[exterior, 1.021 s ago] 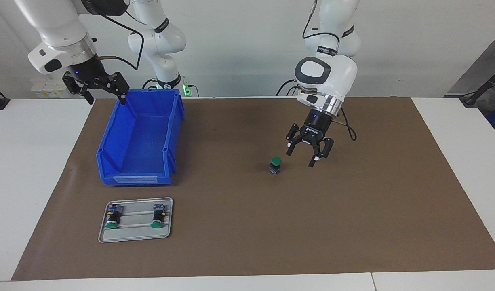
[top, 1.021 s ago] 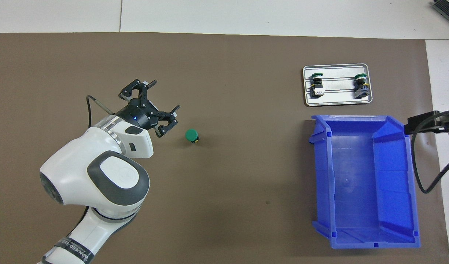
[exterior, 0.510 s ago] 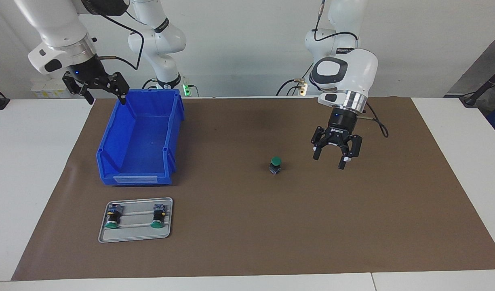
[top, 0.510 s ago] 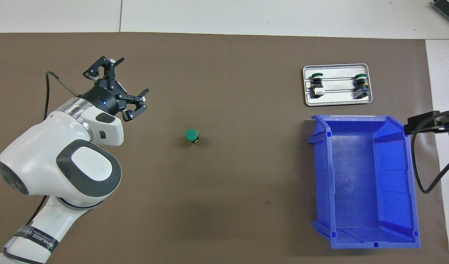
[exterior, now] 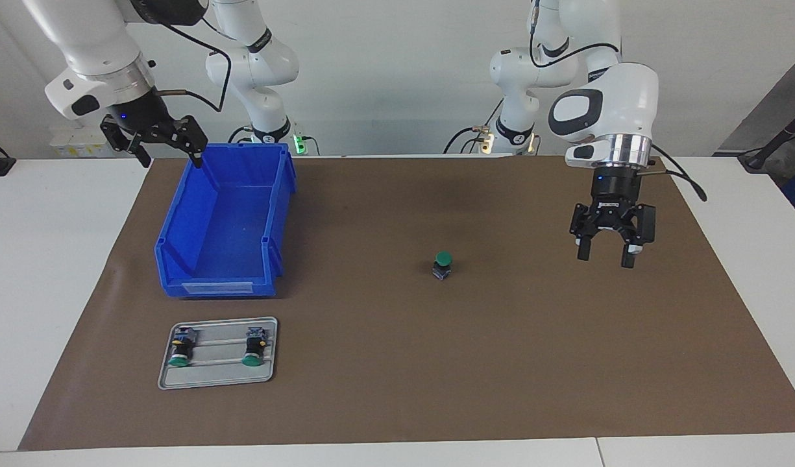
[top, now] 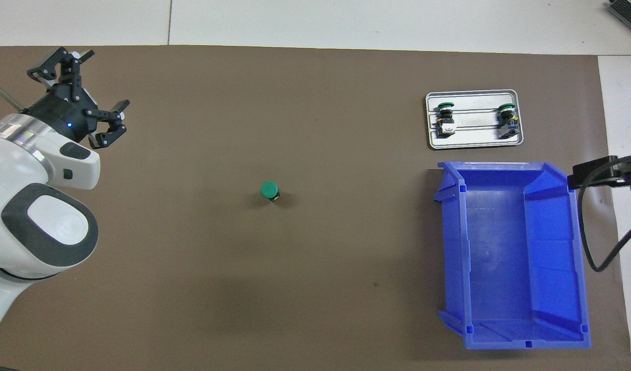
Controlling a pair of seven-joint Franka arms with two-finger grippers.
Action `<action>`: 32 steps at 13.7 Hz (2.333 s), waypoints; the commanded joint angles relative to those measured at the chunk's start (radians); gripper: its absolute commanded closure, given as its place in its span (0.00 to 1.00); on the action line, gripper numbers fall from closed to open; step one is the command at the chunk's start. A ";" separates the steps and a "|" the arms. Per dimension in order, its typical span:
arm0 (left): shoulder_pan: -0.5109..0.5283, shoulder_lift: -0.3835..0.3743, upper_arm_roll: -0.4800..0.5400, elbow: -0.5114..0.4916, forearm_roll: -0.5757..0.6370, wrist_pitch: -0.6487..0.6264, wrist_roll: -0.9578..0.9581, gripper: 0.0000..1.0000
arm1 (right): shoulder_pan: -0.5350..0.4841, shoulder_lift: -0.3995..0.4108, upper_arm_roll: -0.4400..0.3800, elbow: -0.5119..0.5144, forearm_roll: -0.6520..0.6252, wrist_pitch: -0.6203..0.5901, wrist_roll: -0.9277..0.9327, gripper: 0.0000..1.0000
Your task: Place and press button with both arms
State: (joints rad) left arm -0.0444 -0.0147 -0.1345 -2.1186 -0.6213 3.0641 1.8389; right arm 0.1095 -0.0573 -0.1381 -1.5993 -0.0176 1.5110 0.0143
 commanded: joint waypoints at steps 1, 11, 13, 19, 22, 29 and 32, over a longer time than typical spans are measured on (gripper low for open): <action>0.102 -0.024 -0.010 0.014 0.162 -0.036 -0.001 0.00 | -0.002 -0.022 0.002 -0.021 0.018 -0.008 0.016 0.00; 0.258 -0.024 -0.010 0.305 0.491 -0.651 -0.006 0.00 | -0.002 -0.022 0.002 -0.021 0.018 -0.008 0.016 0.00; 0.258 -0.033 -0.008 0.310 0.492 -0.755 -0.006 0.00 | -0.002 -0.022 0.002 -0.021 0.018 -0.008 0.016 0.00; 0.255 -0.057 -0.013 0.394 0.592 -1.178 -0.033 0.00 | -0.002 -0.022 0.002 -0.021 0.018 -0.008 0.016 0.00; 0.244 -0.067 -0.013 0.390 0.594 -1.222 -0.208 0.00 | -0.002 -0.022 0.002 -0.021 0.018 -0.008 0.016 0.00; 0.238 -0.079 -0.025 0.384 0.594 -1.251 -0.947 0.00 | -0.002 -0.022 0.002 -0.021 0.018 -0.008 0.016 0.00; 0.238 -0.080 -0.025 0.377 0.594 -1.249 -1.270 0.00 | -0.002 -0.022 0.002 -0.021 0.018 -0.008 0.016 0.00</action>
State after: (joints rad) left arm 0.1999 -0.0770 -0.1624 -1.7308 -0.0471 1.8298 0.7515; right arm 0.1095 -0.0573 -0.1381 -1.5993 -0.0176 1.5110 0.0143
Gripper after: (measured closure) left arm 0.000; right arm 0.000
